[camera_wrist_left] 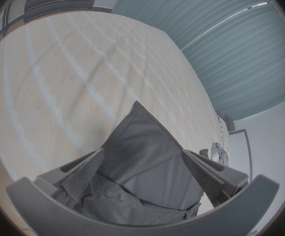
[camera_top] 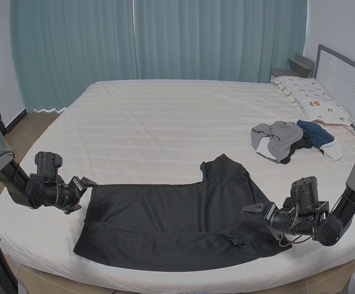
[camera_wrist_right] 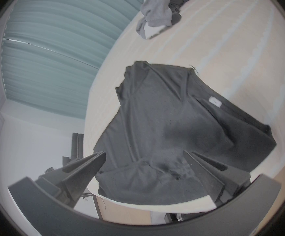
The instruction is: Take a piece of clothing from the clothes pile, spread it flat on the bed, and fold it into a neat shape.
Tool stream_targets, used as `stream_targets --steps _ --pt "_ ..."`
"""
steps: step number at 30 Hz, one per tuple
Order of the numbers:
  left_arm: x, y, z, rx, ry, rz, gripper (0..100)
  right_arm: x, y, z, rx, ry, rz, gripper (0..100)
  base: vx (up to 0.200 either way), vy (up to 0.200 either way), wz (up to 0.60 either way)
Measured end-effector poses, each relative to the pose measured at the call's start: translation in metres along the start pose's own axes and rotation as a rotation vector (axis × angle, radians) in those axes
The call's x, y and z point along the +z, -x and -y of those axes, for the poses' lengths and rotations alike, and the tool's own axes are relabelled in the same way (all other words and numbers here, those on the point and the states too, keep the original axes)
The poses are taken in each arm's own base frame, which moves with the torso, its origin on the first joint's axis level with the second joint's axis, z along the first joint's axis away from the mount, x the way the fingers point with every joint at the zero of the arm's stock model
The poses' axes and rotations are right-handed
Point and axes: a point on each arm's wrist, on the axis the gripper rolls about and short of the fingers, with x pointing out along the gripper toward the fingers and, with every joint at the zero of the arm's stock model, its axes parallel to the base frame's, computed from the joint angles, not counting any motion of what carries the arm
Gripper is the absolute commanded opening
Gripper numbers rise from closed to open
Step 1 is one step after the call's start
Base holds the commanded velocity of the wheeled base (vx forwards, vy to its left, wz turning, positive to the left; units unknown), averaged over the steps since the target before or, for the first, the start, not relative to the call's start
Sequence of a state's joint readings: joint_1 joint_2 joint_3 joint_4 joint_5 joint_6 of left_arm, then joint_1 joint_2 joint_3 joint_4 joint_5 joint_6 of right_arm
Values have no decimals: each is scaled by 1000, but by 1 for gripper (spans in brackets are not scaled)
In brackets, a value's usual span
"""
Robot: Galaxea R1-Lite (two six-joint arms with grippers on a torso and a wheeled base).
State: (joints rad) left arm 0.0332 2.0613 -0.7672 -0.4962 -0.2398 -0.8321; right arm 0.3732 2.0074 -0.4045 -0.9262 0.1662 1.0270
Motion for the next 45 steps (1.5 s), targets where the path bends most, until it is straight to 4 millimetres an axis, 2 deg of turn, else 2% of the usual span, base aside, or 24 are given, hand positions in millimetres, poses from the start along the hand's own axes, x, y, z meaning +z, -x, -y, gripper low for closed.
stream_targets --steps 6,12,19,27,33,39,45 --pt "2 -5 0 6 32 2 100 3 -3 1 67 11 49 100 0 0 0" --pt "6 -6 3 -7 27 11 100 4 -3 8 50 -1 48 100 0 0 0" --pt "28 -13 19 -66 -55 65 100 17 -3 15 63 -34 45 100 0 0 0" --pt "53 -50 22 -91 -174 95 100 36 1 29 94 -82 20 100 0 0 0" --pt "60 -79 17 -117 -235 69 100 45 -4 35 153 -71 66 100 0 0 0" --pt "61 -96 12 -117 -268 63 100 42 -8 41 231 -39 114 100 0 0 0" --pt "55 -109 12 -94 -289 69 100 30 -13 55 195 -55 71 100 0 0 0"
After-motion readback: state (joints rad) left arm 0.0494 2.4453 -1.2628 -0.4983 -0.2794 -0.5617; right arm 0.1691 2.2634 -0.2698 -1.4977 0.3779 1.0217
